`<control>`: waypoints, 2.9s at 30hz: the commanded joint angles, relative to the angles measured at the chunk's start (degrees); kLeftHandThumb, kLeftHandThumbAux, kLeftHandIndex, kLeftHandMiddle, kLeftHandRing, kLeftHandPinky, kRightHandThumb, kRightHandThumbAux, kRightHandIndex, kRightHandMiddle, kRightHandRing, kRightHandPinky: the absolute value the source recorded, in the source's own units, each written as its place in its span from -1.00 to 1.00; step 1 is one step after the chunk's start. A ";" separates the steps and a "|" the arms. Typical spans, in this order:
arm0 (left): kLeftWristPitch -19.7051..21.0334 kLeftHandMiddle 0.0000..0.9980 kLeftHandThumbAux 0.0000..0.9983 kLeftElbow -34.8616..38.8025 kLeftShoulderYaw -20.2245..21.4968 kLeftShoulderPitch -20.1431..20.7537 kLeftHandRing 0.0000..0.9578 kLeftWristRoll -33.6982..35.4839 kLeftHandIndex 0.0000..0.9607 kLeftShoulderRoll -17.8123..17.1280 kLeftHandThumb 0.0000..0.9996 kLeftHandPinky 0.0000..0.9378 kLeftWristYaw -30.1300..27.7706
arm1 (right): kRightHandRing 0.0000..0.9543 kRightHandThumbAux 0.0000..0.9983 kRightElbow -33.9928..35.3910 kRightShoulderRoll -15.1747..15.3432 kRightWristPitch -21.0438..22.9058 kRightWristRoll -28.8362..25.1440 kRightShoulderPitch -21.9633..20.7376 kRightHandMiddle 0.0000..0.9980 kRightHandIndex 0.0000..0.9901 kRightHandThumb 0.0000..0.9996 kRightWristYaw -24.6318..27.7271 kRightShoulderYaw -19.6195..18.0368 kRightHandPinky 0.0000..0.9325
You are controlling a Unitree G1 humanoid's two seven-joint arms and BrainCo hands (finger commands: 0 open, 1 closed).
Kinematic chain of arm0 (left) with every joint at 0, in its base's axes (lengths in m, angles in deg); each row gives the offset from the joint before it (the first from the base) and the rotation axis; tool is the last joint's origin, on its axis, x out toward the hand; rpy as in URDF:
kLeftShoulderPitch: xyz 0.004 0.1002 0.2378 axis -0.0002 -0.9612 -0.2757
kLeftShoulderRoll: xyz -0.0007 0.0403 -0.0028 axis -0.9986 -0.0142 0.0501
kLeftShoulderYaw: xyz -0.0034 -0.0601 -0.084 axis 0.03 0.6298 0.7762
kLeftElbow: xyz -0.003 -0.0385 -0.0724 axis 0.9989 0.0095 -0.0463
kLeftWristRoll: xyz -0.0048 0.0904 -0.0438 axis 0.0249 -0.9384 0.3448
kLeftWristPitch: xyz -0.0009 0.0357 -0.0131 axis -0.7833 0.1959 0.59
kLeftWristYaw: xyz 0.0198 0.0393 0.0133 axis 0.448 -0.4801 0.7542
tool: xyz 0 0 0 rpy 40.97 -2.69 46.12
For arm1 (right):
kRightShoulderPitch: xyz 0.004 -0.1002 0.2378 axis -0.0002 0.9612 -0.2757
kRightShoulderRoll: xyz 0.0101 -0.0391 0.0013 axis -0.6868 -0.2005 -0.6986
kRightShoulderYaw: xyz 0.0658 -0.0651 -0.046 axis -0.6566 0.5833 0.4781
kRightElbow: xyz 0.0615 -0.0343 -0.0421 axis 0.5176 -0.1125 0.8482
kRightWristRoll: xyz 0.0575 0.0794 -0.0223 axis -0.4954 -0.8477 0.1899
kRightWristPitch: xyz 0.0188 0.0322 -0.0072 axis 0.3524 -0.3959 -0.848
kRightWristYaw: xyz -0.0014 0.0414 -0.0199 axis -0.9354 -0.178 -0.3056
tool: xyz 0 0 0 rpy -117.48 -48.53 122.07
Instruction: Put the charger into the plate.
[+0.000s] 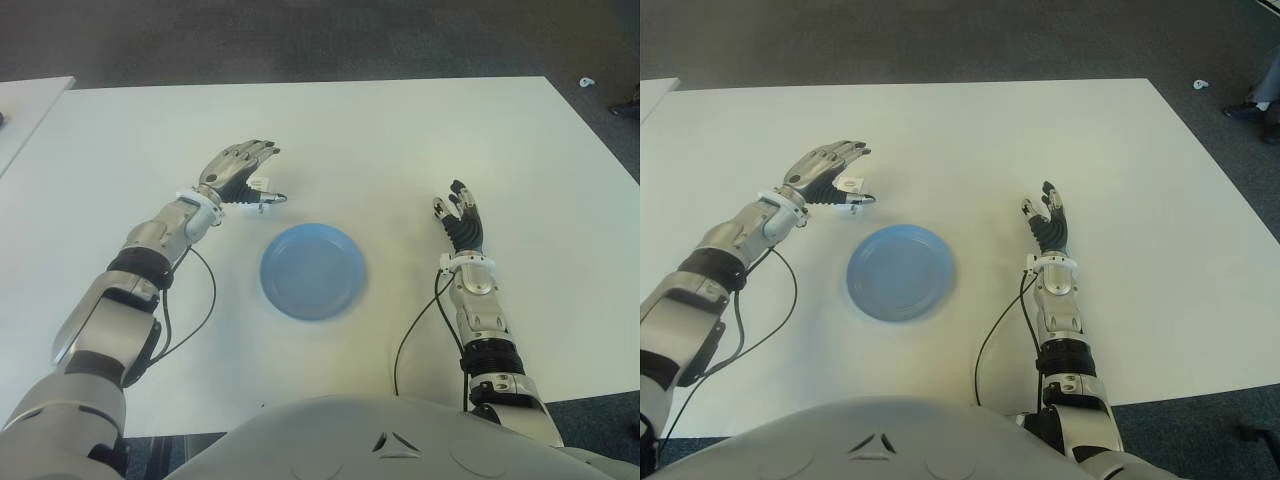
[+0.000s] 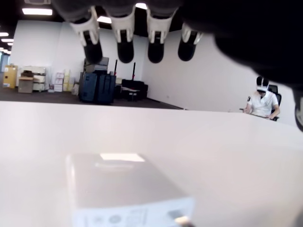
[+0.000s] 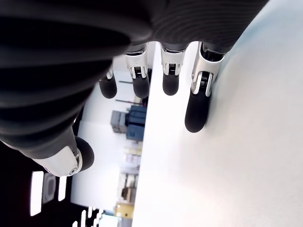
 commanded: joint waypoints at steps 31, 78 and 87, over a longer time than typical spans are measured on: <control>-1.64 -1.00 -0.57 -15.37 -5.63 5.95 -1.00 2.66 -1.00 1.77 -0.38 -1.00 -8.86 | -0.97 0.20 -1.40 0.24 -0.99 -2.40 2.24 -0.96 -1.00 -0.87 2.65 -0.65 -0.92; 6.79 -1.00 -0.59 -19.08 -6.60 1.58 -1.00 4.09 -1.00 1.98 -0.21 -0.77 -7.46 | -0.98 0.14 0.18 0.76 -3.73 -2.82 3.91 -0.96 -1.00 -0.86 4.74 -0.97 -0.91; 6.62 -1.00 -0.57 -19.03 -9.72 0.69 -0.96 1.09 -1.00 0.53 -0.12 -0.78 -0.37 | -0.98 0.14 1.01 0.92 -3.87 -2.45 4.40 -0.97 -1.00 -0.86 4.90 -0.62 -0.92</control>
